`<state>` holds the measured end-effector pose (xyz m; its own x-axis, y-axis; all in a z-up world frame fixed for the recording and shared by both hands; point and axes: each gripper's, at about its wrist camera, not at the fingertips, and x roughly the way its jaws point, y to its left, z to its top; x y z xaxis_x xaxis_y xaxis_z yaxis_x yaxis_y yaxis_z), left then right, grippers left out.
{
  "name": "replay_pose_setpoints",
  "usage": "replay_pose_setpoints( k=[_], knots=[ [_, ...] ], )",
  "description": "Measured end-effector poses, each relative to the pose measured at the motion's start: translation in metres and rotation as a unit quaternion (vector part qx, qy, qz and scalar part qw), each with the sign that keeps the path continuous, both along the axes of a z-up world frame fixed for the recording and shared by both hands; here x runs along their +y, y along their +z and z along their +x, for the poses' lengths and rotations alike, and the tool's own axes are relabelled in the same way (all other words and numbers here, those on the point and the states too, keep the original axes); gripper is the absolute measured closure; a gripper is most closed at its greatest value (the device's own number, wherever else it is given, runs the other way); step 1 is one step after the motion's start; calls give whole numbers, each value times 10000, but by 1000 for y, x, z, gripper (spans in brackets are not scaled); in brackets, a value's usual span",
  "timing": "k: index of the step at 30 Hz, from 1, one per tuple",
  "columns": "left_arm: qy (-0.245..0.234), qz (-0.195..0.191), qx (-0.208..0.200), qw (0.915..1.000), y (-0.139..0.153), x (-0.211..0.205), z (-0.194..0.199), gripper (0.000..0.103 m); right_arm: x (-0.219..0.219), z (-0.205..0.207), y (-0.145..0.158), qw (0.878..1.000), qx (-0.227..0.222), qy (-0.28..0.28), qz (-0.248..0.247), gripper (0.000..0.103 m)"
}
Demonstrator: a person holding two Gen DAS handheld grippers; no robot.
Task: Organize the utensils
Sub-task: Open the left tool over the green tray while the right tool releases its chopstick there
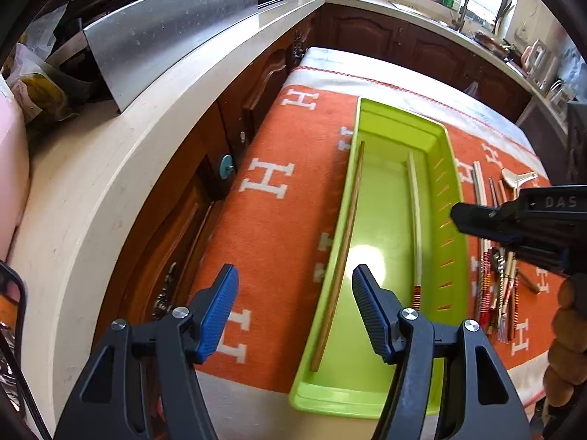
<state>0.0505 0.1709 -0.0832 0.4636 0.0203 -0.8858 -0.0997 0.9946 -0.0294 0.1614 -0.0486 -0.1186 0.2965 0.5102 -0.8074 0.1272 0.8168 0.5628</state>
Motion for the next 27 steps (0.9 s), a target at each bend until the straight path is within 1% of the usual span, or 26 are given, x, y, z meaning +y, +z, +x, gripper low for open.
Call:
replay_pose_setpoints(
  k=[2, 4, 7, 11, 14, 17, 22, 27],
  knots=[
    [66, -16, 104, 9999, -1, 1, 1, 29, 1, -2, 4, 9999, -92, 19, -110, 93],
    [116, -16, 93, 9999, -1, 1, 0, 29, 1, -4, 7, 9996, -189, 70, -201, 93],
    [155, 80, 31, 9998, 1, 1, -2, 29, 0, -10, 14, 9985, -380, 168, -360, 93],
    [236, -36, -3, 9997, 6, 3, -6, 29, -5, -19, 24, 9955, -657, 240, -631, 93],
    [268, -35, 3, 9996, 9, 1, -9, 29, -12, -29, 31, 9913, -900, 318, -911, 93],
    [280, -4, -78, 9996, 13, -4, -13, 29, -24, -41, 38, 9850, -1162, 349, -1223, 93],
    [157, -78, -219, 9996, 21, -25, -19, 29, -54, -62, 47, 9754, -1544, 132, -1569, 93],
    [-87, -211, -360, 9991, 28, -54, -20, 29, -91, -81, 49, 9722, -1624, -234, -1672, 93]
  ],
)
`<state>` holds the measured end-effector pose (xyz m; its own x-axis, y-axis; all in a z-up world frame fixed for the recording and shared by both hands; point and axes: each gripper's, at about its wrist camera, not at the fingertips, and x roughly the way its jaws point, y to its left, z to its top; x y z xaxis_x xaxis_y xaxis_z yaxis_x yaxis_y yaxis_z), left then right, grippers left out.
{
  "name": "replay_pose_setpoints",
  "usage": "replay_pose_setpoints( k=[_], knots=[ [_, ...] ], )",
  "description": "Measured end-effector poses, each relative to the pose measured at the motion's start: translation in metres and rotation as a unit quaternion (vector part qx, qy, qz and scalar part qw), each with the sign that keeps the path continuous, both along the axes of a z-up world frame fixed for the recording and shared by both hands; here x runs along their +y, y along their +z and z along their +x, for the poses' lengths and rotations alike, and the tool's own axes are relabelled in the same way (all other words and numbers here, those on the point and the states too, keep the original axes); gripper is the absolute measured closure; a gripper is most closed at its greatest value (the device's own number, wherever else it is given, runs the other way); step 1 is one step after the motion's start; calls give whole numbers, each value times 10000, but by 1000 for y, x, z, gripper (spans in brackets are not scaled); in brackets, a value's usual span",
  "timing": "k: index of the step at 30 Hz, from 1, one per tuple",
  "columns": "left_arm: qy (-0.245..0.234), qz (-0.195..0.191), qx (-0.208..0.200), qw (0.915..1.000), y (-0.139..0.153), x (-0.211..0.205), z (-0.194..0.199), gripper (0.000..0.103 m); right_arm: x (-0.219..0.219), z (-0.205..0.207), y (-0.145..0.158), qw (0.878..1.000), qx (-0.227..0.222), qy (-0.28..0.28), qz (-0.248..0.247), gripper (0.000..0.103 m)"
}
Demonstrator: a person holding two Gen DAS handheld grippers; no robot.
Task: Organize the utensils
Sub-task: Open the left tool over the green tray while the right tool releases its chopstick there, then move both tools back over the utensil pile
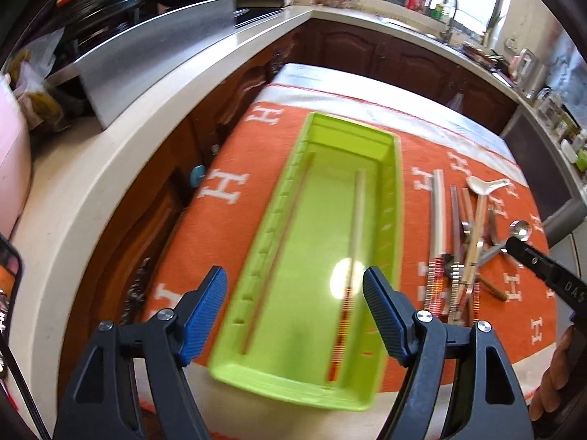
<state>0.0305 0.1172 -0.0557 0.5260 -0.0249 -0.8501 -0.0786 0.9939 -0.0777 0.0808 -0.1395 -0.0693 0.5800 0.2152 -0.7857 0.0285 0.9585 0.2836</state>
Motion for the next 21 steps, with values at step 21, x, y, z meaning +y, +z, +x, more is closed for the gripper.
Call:
replay_pose_setpoints(
  k=[21],
  knots=[
    [-1117, -234, 209, 9932, -17, -115, 34, 25, -84, -28, -21, 9974, 165, -634, 317, 93]
  ],
)
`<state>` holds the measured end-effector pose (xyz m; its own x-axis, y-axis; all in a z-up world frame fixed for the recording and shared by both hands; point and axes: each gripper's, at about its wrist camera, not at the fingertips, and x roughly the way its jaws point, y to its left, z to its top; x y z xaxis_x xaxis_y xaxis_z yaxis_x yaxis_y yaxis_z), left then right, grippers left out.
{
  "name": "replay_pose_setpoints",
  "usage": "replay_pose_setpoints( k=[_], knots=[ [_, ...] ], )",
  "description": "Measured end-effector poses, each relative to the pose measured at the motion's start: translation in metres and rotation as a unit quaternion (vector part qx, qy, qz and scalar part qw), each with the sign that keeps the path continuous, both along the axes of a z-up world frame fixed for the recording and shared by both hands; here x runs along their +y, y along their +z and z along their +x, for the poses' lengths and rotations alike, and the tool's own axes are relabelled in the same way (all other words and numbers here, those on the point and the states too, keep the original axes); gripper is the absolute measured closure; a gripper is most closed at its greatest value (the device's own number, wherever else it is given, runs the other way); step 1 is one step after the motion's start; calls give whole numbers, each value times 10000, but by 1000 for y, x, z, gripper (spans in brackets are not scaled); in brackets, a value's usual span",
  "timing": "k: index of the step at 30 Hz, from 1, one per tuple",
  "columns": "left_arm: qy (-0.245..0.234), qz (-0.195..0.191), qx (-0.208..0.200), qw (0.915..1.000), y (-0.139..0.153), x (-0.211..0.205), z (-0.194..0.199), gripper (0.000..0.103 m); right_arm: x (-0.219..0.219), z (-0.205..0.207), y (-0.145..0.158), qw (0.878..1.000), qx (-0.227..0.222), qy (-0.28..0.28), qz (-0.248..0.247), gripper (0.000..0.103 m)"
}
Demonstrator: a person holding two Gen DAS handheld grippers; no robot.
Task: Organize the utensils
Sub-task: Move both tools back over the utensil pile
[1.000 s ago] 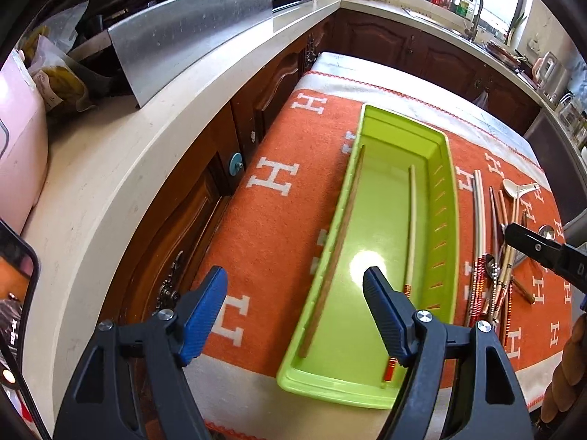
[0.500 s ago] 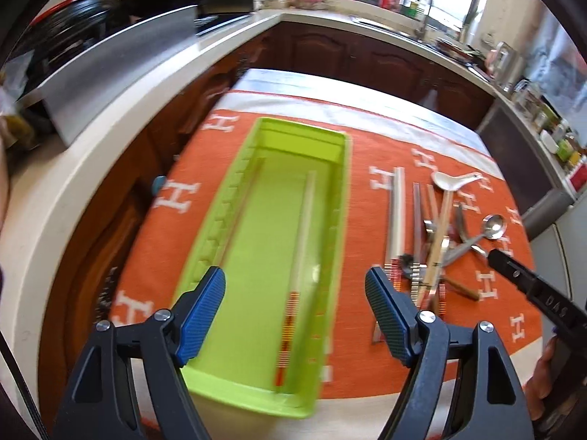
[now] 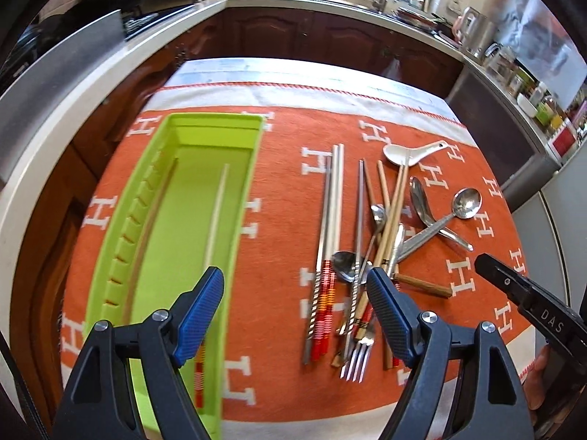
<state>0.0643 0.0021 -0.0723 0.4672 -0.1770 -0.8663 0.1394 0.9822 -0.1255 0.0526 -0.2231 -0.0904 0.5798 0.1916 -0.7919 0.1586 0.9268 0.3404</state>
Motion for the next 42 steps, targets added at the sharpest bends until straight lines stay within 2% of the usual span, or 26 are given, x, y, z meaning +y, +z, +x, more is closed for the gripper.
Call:
replay_pose_setpoints(
  k=[1, 4, 6, 8, 9, 20, 21, 23, 25, 28, 36, 38, 42],
  knots=[
    [-57, -21, -9, 10000, -1, -2, 1, 27, -1, 0, -1, 10000, 9, 2, 33, 93],
    [-249, -18, 4, 9997, -9, -13, 7, 42, -5, 3, -8, 9998, 47, 29, 164, 93],
    [-380, -34, 139, 9992, -17, -20, 11, 51, -5, 5, -13, 9995, 107, 82, 269, 93],
    [-474, -55, 270, 9985, -25, -25, 14, 66, -6, 8, -18, 9990, 154, 155, 391, 93],
    [-520, -67, 335, 9981, -29, -28, 15, 67, -6, 10, -20, 9986, 185, 186, 458, 93],
    [-374, -125, 331, 9987, -37, -20, 29, 67, 12, 43, -33, 9948, 289, 497, 838, 93],
    [-348, -151, 325, 9988, -36, -18, 31, 67, 14, 47, -33, 9953, 267, 482, 794, 91],
    [-310, -177, 311, 9989, -35, -14, 34, 67, 16, 54, -34, 9959, 232, 428, 762, 77],
    [-262, -227, 305, 9989, -35, -9, 37, 67, 16, 62, -37, 9960, 222, 369, 783, 75],
    [-231, -314, 313, 9988, -35, -5, 40, 67, 17, 72, -43, 9969, 235, 340, 667, 75],
    [-277, -435, 371, 9980, -41, -1, 45, 67, 16, 89, -60, 9961, 361, 315, 736, 77],
    [-283, -449, 369, 9979, -41, 0, 46, 67, 15, 90, -62, 9961, 347, 286, 766, 88],
    [-277, -475, 375, 9978, -42, 0, 48, 67, 15, 89, -61, 9962, 234, 282, 785, 90]
  ],
)
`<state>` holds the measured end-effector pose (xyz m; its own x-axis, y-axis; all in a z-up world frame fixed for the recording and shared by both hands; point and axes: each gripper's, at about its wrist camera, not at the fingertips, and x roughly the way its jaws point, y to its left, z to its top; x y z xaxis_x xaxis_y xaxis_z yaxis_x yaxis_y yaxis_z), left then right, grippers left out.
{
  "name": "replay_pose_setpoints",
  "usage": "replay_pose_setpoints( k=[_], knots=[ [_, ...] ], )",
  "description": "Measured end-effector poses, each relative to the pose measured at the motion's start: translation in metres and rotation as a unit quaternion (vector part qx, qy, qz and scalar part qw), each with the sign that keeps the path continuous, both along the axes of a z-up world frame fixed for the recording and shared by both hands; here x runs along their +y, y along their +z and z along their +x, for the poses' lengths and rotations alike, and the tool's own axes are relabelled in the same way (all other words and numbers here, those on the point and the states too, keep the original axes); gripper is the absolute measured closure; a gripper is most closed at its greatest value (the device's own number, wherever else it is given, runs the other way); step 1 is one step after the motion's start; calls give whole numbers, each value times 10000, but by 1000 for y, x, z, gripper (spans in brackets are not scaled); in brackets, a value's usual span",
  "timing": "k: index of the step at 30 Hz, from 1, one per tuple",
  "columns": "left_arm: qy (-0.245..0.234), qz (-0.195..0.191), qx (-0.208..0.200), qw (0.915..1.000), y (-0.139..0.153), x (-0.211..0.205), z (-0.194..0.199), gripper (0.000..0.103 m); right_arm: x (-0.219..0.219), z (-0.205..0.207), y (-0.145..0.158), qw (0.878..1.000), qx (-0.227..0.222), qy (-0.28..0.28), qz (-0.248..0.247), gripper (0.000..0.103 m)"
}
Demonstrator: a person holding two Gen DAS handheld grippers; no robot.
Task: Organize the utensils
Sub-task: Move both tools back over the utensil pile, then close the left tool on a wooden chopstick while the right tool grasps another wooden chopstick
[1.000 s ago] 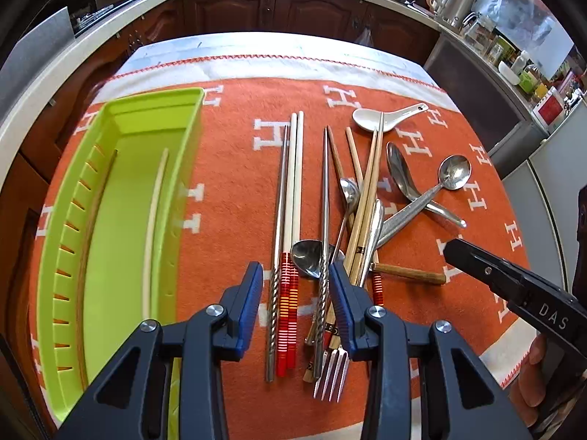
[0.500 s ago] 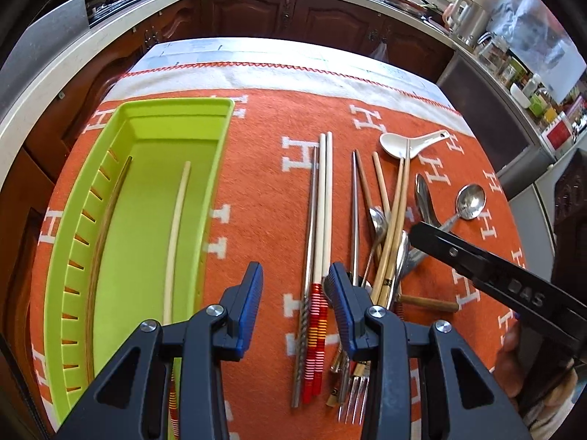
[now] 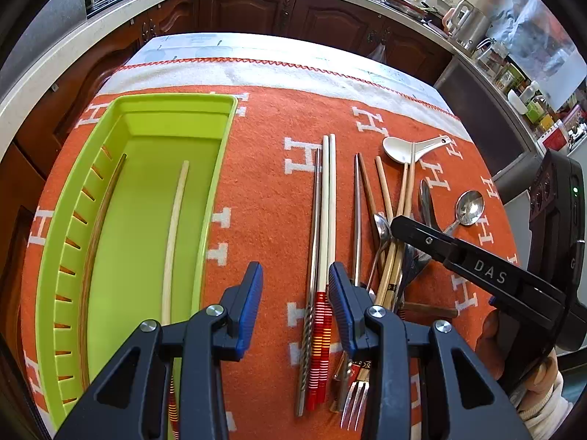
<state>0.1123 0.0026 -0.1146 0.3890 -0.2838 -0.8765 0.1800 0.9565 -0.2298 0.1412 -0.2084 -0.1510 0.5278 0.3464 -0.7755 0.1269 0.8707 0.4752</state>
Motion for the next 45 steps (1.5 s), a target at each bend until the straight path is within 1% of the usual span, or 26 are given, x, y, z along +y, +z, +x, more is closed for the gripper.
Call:
replay_pose_setpoints(
  k=[7, 11, 16, 21, 23, 27, 29, 30, 34, 37, 45],
  knots=[
    [-41, -24, -51, 10000, 4, 0, 0, 67, -6, -7, 7, 9998, -114, 27, 153, 91],
    [-172, -21, -128, 9998, 10, -5, -2, 67, -9, -13, 15, 9993, -243, 136, 263, 92],
    [-426, -96, -188, 9989, 15, -17, -3, 67, -14, -24, 22, 9987, -328, 228, 301, 92],
    [-853, -62, -36, 9963, 6, -40, -5, 68, -25, -32, 21, 9993, -256, 118, 257, 92],
    [-1003, -22, 4, 9950, 2, -49, -7, 74, -30, -35, 19, 9994, -239, 65, 233, 91],
    [-1190, 47, 51, 9929, -5, -61, -8, 79, -36, -38, 14, 9997, -127, 46, 188, 89],
    [-1228, 99, 76, 9924, -8, -65, -7, 88, -39, -40, 11, 9997, -85, 25, 211, 88],
    [-1250, 105, 89, 9921, -9, -66, -7, 90, -41, -40, 10, 9997, -65, 6, 219, 87],
    [-1218, 119, 116, 9924, -11, -69, -4, 93, -46, -41, 7, 9996, -47, -49, 278, 87],
    [-1235, 81, 166, 9922, -14, -70, -2, 93, -47, -42, 6, 9995, -57, -36, 305, 87],
    [-1270, 265, -6, 9915, -14, -80, -1, 93, -50, -44, 4, 9993, -61, -16, 363, 87]
  ],
)
